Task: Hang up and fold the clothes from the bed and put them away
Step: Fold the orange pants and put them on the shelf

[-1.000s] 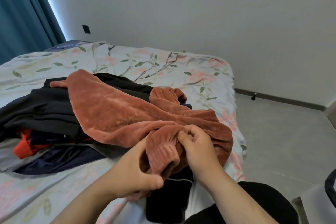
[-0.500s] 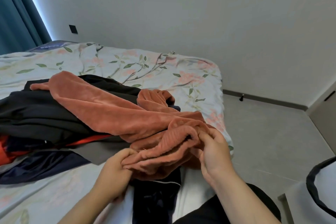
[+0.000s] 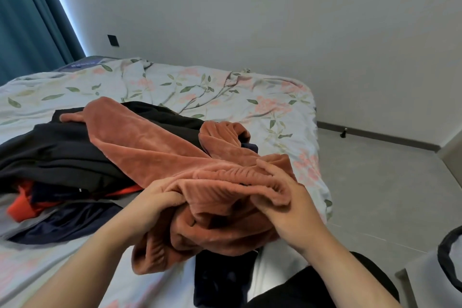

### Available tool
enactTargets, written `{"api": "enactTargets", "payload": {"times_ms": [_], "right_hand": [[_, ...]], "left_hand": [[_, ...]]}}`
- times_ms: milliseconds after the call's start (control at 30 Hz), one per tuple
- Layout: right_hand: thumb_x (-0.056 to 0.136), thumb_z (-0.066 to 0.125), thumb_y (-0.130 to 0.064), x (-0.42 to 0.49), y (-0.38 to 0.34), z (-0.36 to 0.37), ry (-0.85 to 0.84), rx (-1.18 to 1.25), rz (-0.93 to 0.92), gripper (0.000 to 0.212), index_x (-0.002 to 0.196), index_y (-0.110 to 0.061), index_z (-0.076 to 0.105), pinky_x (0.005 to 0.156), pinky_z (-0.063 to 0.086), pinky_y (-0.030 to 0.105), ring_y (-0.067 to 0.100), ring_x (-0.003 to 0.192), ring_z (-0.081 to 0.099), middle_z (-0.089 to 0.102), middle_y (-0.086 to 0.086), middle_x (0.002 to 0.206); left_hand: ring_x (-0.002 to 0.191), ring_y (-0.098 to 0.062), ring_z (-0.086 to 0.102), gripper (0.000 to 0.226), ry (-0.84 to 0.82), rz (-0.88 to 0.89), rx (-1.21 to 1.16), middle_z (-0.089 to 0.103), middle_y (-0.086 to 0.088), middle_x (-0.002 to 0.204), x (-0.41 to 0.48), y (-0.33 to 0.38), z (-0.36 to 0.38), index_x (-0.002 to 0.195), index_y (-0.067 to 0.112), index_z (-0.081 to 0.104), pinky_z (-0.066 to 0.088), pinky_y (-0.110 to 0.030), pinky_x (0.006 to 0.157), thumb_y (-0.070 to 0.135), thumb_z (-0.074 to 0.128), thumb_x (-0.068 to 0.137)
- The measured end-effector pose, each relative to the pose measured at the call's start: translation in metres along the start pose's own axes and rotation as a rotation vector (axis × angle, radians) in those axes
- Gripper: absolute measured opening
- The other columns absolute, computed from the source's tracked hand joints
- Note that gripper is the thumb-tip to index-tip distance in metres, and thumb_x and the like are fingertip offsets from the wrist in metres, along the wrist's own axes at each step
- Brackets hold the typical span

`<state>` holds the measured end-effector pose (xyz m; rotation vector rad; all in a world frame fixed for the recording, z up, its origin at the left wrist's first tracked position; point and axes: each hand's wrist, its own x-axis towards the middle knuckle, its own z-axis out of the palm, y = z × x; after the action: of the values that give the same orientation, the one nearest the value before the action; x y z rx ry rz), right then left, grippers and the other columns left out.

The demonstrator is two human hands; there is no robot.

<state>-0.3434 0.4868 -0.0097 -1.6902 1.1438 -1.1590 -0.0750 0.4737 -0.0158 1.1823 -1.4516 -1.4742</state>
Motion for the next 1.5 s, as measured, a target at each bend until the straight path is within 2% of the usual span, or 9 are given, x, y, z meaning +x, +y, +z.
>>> {"api": "enactTargets", "payload": {"times_ms": [100,333,467,600,767,1100,1300,1400,1500], "right_hand": [[0.077,0.078,-0.043,0.01,-0.012,-0.008,0.141,0.118,-0.009,0.027,0.103,-0.034,0.077,0.094,0.054,0.034,0.008,0.103,0.07,0.076,-0.008,0.104],[0.075,0.072,-0.042,0.045,-0.055,-0.043,0.444,0.204,-0.041,0.01,0.073,-0.035,0.078,0.068,0.056,0.023,0.006,0.072,0.068,0.074,-0.008,0.072],[0.08,0.077,-0.041,0.063,-0.093,-0.074,0.515,0.192,-0.096,0.008,0.072,-0.039,0.078,0.067,0.054,0.018,0.002,0.072,0.069,0.075,-0.014,0.074],[0.089,0.072,-0.039,0.081,-0.141,-0.105,0.543,0.094,-0.118,0.019,0.07,-0.037,0.077,0.065,0.054,0.024,0.002,0.069,0.068,0.074,-0.014,0.072],[0.089,0.072,-0.038,0.099,-0.206,-0.132,0.539,0.053,-0.07,0.025,0.08,-0.015,0.077,0.084,0.058,0.039,0.019,0.086,0.074,0.078,-0.004,0.083],[0.096,0.064,-0.023,0.101,-0.309,-0.156,0.525,0.515,-0.064,0.031,0.108,0.006,0.068,0.085,0.058,0.046,0.034,0.091,0.074,0.074,0.023,0.099],[0.101,0.054,-0.017,0.093,-0.361,-0.158,0.508,0.731,-0.13,0.03,0.11,0.011,0.062,0.059,0.06,0.033,0.028,0.068,0.068,0.068,0.02,0.086],[0.105,0.046,-0.016,0.082,-0.369,-0.145,0.418,0.793,-0.137,0.028,0.093,0.006,0.06,0.033,0.046,0.022,0.016,0.039,0.055,0.057,0.01,0.054],[0.105,0.047,-0.023,0.076,-0.369,-0.128,0.319,0.781,-0.125,0.033,0.092,0.003,0.062,0.037,0.047,0.024,0.015,0.038,0.056,0.058,0.009,0.053]], "left_hand": [[0.091,-0.024,0.07,0.039,0.021,-0.044,0.313,0.073,-0.013,0.097,0.001,0.009,-0.005,0.101,0.011,0.071,0.052,-0.048,0.085,0.024,0.068,0.064],[0.05,-0.007,0.05,0.016,0.08,-0.031,0.669,0.06,0.002,0.057,0.005,0.014,0.004,0.066,0.021,0.059,0.043,-0.03,0.051,0.007,0.058,0.059],[0.068,-0.014,0.067,0.035,0.29,0.067,0.171,0.073,-0.003,0.076,0.002,0.034,-0.015,0.084,0.022,0.077,0.052,-0.022,0.06,-0.011,0.066,0.078],[0.089,-0.022,0.073,0.02,0.386,0.312,-0.241,0.076,-0.012,0.095,0.021,0.119,-0.044,0.098,0.007,0.072,0.06,-0.03,0.066,0.014,0.054,0.092],[0.052,-0.008,0.064,0.024,0.62,0.59,-0.13,0.069,0.004,0.06,0.046,0.263,-0.057,0.081,0.013,0.065,0.053,-0.022,0.052,0.015,0.052,0.101],[0.053,-0.014,0.05,0.031,0.994,0.929,0.405,0.056,-0.002,0.058,0.046,0.403,-0.053,0.068,0.005,0.061,0.039,-0.031,0.053,0.026,0.06,0.092],[0.058,-0.024,0.056,0.029,0.836,0.882,0.092,0.059,-0.008,0.061,0.03,0.444,-0.018,0.075,0.0,0.064,0.044,-0.033,0.057,0.027,0.067,0.086],[0.061,-0.026,0.066,0.019,0.542,0.799,-0.154,0.067,-0.01,0.06,0.004,0.444,0.022,0.081,0.001,0.066,0.051,-0.033,0.059,0.019,0.072,0.082],[0.07,-0.03,0.073,0.023,0.316,0.776,-0.11,0.074,-0.014,0.073,-0.025,0.431,0.063,0.077,0.01,0.072,0.058,-0.045,0.065,0.031,0.075,0.067]]}}
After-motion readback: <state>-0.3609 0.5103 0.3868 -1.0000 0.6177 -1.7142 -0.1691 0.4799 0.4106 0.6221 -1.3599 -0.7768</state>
